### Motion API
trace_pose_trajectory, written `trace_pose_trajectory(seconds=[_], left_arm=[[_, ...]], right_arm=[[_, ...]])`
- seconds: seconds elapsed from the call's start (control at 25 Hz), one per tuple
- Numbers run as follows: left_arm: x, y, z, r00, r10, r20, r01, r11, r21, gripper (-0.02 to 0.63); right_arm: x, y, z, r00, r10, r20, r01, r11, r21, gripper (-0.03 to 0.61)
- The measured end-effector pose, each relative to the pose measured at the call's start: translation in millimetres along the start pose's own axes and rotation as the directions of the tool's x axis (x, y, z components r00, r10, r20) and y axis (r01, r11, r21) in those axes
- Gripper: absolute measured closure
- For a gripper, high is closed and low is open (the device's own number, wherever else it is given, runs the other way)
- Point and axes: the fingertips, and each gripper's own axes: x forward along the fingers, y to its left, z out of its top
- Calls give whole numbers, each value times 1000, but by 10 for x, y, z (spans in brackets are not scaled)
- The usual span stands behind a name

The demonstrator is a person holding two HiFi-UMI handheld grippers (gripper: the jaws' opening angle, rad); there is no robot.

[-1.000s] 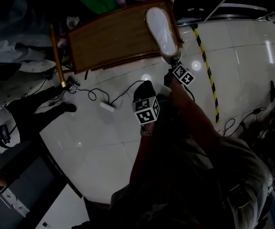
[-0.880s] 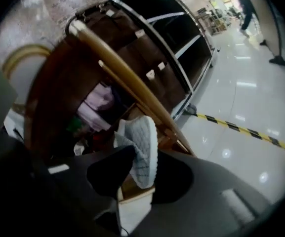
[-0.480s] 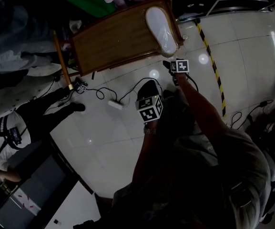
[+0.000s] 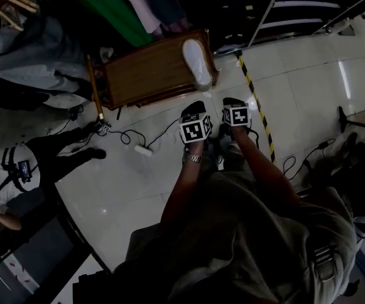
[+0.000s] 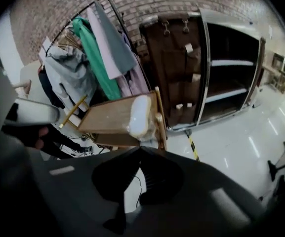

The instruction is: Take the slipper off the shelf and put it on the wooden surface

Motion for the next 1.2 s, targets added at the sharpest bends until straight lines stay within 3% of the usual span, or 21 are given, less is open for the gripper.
trace_pose_trajectory(seconds=[0.12,0.32,0.48,0.92,1.2], left_arm=[[-97,-237,244,1000,-25,12,25,1000,-3,611],[-304,-387,595,997,-33,69,30,999,46,611],[-468,-334,672,995,-16,100,10,998,57,611],[-567,-218,762,995,14,98,-22,997,79,604],[-590,-188,819,995,10,103,-16,998,57,600]], right_arm=[[-429,281,545,996,41,74,-35,996,-80,577],[-780,622,998,986,119,118,-95,977,-192,578],[-926,820,975,978,173,118,-149,971,-188,578],[-1128,1055,1213,965,210,156,-170,957,-234,578],[-1100,1076,1184,971,207,119,-175,957,-233,578]])
